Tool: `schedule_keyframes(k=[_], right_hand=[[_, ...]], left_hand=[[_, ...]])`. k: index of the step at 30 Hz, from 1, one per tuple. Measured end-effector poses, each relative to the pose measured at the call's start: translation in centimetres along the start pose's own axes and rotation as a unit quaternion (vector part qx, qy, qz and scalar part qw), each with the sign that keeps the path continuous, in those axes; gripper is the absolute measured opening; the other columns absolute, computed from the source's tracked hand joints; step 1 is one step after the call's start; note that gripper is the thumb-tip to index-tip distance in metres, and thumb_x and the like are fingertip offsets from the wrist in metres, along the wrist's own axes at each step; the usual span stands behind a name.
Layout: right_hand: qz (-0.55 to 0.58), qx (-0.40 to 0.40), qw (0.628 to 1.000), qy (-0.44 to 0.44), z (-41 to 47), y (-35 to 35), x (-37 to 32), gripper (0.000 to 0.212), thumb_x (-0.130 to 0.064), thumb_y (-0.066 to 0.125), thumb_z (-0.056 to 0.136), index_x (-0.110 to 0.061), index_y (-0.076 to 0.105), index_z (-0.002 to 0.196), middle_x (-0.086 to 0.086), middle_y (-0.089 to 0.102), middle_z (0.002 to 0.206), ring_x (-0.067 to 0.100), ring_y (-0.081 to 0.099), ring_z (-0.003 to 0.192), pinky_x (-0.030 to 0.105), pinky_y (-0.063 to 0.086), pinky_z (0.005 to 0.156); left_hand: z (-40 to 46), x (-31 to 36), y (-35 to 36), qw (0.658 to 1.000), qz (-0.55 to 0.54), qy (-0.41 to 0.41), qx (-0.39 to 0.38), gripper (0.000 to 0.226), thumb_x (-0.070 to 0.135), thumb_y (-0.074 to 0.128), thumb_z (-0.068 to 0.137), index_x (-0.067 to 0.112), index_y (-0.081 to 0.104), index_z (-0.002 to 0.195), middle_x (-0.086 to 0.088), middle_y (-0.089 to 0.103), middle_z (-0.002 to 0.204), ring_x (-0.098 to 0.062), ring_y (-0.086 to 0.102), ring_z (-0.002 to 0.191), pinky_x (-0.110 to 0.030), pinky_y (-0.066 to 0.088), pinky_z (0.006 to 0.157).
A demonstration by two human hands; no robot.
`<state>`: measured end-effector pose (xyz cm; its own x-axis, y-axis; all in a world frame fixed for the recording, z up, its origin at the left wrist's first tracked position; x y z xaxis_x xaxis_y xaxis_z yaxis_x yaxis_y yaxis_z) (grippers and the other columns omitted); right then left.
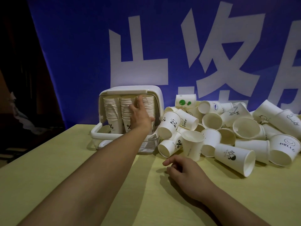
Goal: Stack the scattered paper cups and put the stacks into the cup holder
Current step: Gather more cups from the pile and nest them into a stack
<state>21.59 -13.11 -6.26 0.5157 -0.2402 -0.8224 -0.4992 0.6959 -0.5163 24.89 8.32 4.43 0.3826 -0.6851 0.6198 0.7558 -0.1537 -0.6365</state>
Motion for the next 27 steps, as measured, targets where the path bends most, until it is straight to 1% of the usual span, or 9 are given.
schedule_keyframes(k=[6, 10, 13, 15, 18, 20, 23, 25, 27], right_hand=[[0.003, -0.003, 1.0, 0.006, -0.1, 0.0, -0.1, 0.015, -0.018, 0.057, 0.095, -0.029, 0.067, 0.098, -0.013, 0.061, 0.064, 0.001, 0.056, 0.06, 0.014, 0.046, 0.063], [0.001, 0.0, 1.0, 0.003, -0.3, -0.2, -0.5, 0.016, -0.018, 0.057, 0.095, -0.03, 0.067, 0.097, -0.012, 0.061, 0.064, 0.0, 0.056, 0.06, 0.016, 0.046, 0.063], [0.0, 0.042, 0.999, -0.013, -0.8, -1.3, -1.7, 0.018, -0.014, 0.058, 0.095, -0.028, 0.069, 0.095, -0.01, 0.061, 0.066, -0.001, 0.057, 0.059, 0.012, 0.043, 0.058], [0.015, 0.13, 0.991, -0.034, -1.3, -3.4, -2.5, 0.02, -0.008, 0.058, 0.093, -0.023, 0.071, 0.094, -0.008, 0.061, 0.066, -0.002, 0.056, 0.057, 0.01, 0.04, 0.054], [0.036, 0.269, 0.962, -0.037, -2.3, -6.8, -2.0, 0.019, -0.007, 0.059, 0.092, -0.024, 0.067, 0.098, -0.002, 0.062, 0.073, 0.006, 0.054, 0.06, 0.015, 0.04, 0.054], [0.043, 0.313, 0.949, -0.003, -2.4, -8.0, -0.3, 0.023, -0.013, 0.06, 0.091, -0.026, 0.057, 0.109, -0.001, 0.061, 0.09, 0.014, 0.058, 0.074, 0.027, 0.046, 0.067], [0.026, 0.339, 0.939, 0.049, -2.2, -9.0, 1.7, 0.046, -0.022, 0.064, 0.089, -0.028, 0.044, 0.13, -0.002, 0.056, 0.116, 0.023, 0.06, 0.098, 0.043, 0.051, 0.085], [0.015, 0.322, 0.945, 0.064, -1.8, -8.8, 2.2, 0.059, -0.024, 0.065, 0.088, -0.026, 0.038, 0.14, -0.003, 0.053, 0.126, 0.024, 0.06, 0.109, 0.047, 0.05, 0.094], [0.027, 0.295, 0.952, 0.075, -1.3, -8.4, 2.5, 0.066, -0.028, 0.065, 0.09, -0.026, 0.032, 0.147, -0.004, 0.053, 0.131, 0.021, 0.059, 0.114, 0.046, 0.049, 0.098]], left_hand=[[-0.2, -0.2, -0.3, 1.0, -0.004, -0.005, 0.003, 0.107, 0.019, 0.083, 0.081, 0.038, 0.008, 0.154, -0.016, 0.029, 0.148, -0.038, 0.055, 0.119, -0.037, 0.038, 0.075], [-1.9, -0.7, -2.8, 0.995, -0.089, -0.019, 0.04, 0.087, 0.026, 0.079, 0.085, 0.031, 0.021, 0.149, -0.008, 0.037, 0.147, -0.03, 0.054, 0.122, -0.034, 0.037, 0.078], [-4.9, -1.2, -4.4, 0.976, -0.207, -0.015, 0.058, 0.069, 0.029, 0.072, 0.091, 0.033, 0.026, 0.142, 0.003, 0.048, 0.135, -0.017, 0.057, 0.105, -0.026, 0.039, 0.073], [-7.5, -1.1, -4.9, 0.957, -0.288, -0.003, 0.047, 0.058, 0.028, 0.069, 0.093, 0.034, 0.031, 0.136, 0.007, 0.053, 0.121, -0.01, 0.059, 0.088, -0.023, 0.041, 0.065], [-11.3, -0.7, -3.6, 0.921, -0.384, 0.021, -0.052, 0.043, 0.022, 0.069, 0.093, 0.034, 0.042, 0.124, 0.01, 0.058, 0.108, -0.006, 0.06, 0.08, -0.024, 0.05, 0.068], [-14.0, -0.5, -0.9, 0.892, -0.418, 0.023, -0.173, 0.035, 0.02, 0.069, 0.093, 0.035, 0.052, 0.118, 0.009, 0.062, 0.108, -0.008, 0.062, 0.083, -0.025, 0.05, 0.065], [-16.5, 0.0, 2.1, 0.867, -0.406, 0.039, -0.287, 0.038, 0.017, 0.07, 0.093, 0.038, 0.056, 0.12, 0.011, 0.064, 0.112, -0.008, 0.06, 0.089, -0.027, 0.054, 0.071], [-16.8, 0.3, 2.8, 0.864, -0.395, 0.048, -0.308, 0.044, 0.017, 0.07, 0.093, 0.036, 0.054, 0.13, 0.014, 0.061, 0.122, -0.007, 0.06, 0.098, -0.031, 0.056, 0.079], [-17.0, 0.7, 3.4, 0.862, -0.383, 0.057, -0.327, 0.053, 0.019, 0.068, 0.095, 0.035, 0.048, 0.141, 0.017, 0.056, 0.134, -0.006, 0.058, 0.111, -0.034, 0.055, 0.088]])
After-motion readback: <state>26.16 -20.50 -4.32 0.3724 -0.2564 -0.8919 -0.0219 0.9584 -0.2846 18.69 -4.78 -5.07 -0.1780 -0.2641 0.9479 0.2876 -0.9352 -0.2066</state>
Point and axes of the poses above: each hand's wrist, its own z-axis towards the middle knuckle, its own y-axis out of the palm, x = y × z, the point moved 10 cm from there along z, towards the middle knuckle
